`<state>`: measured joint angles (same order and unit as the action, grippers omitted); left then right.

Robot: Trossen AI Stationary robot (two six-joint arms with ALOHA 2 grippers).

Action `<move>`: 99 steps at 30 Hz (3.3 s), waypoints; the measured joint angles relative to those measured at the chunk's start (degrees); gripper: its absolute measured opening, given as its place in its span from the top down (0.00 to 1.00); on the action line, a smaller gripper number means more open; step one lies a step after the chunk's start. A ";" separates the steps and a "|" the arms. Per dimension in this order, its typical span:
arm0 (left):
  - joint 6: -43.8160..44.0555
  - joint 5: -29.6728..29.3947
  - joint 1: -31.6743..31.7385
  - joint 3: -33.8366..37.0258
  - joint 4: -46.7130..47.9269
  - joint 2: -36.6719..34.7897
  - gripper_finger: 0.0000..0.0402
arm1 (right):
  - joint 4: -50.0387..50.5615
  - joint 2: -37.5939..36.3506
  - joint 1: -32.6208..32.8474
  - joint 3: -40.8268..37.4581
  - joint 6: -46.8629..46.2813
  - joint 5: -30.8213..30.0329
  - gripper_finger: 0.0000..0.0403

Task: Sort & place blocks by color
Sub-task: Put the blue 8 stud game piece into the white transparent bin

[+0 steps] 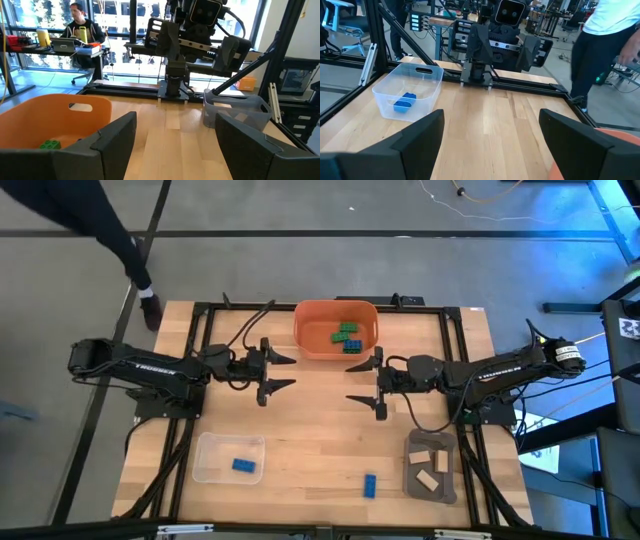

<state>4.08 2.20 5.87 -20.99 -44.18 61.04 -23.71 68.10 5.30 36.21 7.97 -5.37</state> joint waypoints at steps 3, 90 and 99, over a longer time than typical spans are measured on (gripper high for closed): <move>0.00 0.00 0.00 0.00 -0.02 0.00 0.35 | 0.12 0.00 0.00 0.00 -0.13 0.00 0.19; 6.98 -7.44 -5.04 -3.74 9.14 0.00 0.35 | 33.12 12.14 24.45 16.24 -45.62 -11.74 0.19; 9.43 -7.50 -8.40 -3.74 8.86 0.00 0.35 | 56.79 25.59 33.52 35.40 -69.25 -15.58 0.19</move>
<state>13.50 -5.30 -2.53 -24.73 -35.33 61.04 33.08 93.68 38.82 71.61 -61.28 -20.94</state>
